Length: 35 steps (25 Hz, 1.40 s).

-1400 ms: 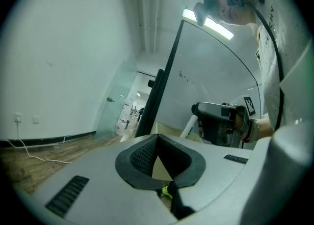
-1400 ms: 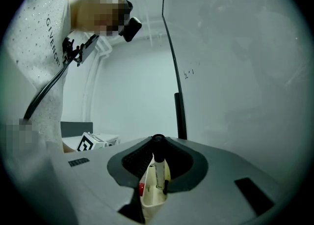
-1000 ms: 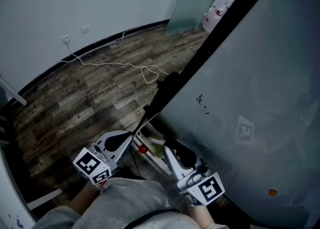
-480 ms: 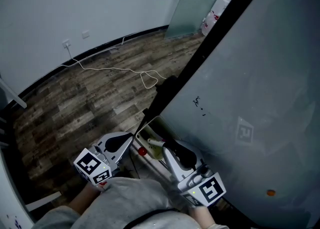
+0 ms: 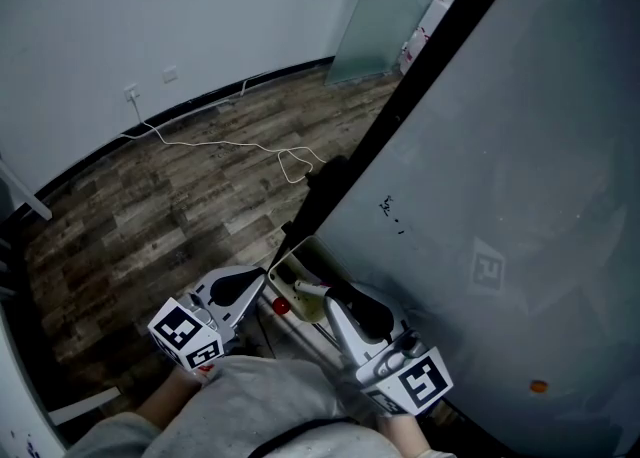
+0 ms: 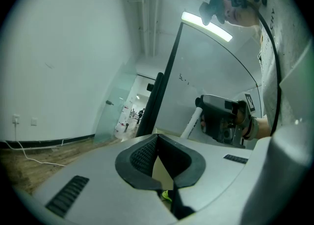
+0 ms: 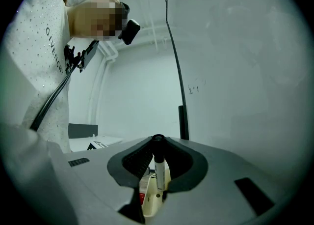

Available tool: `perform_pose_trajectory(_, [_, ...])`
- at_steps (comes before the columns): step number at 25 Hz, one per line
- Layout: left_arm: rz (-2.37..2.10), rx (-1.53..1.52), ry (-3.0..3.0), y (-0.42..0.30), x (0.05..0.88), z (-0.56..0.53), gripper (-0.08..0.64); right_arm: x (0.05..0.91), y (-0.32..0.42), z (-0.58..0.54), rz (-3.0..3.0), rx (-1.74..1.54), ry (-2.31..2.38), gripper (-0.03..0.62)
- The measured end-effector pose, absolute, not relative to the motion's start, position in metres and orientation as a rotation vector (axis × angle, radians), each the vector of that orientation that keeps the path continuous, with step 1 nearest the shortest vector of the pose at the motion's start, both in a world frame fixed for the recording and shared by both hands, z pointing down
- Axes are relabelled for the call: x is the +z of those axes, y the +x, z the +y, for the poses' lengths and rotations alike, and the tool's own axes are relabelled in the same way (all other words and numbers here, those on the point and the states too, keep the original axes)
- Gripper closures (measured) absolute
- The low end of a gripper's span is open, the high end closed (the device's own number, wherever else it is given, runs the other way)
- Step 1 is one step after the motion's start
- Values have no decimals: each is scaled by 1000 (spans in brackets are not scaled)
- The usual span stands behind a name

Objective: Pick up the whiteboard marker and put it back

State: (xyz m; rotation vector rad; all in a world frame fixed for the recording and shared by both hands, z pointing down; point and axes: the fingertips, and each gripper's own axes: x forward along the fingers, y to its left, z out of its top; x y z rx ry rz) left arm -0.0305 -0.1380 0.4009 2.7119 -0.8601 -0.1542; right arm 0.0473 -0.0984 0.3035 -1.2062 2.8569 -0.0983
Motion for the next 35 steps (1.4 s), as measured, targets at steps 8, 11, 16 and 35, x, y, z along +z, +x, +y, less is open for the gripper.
perform_pose_trajectory(8, [-866, -162, 2717, -28, 398, -140, 545, 299, 48, -97, 2859, -80, -1189, 506])
perform_pose_trajectory(11, [-866, -167, 2720, -28, 397, -141, 545, 293, 46, -97, 2843, -74, -1169, 506])
perform_pose_trajectory(16, [-871, -178, 2717, -28, 397, -143, 545, 297, 50, -98, 2857, -65, -1186, 506])
perform_pose_trajectory(35, [-881, -200, 2735, -33, 389, -151, 545, 274, 51, -98, 2799, -61, -1144, 506])
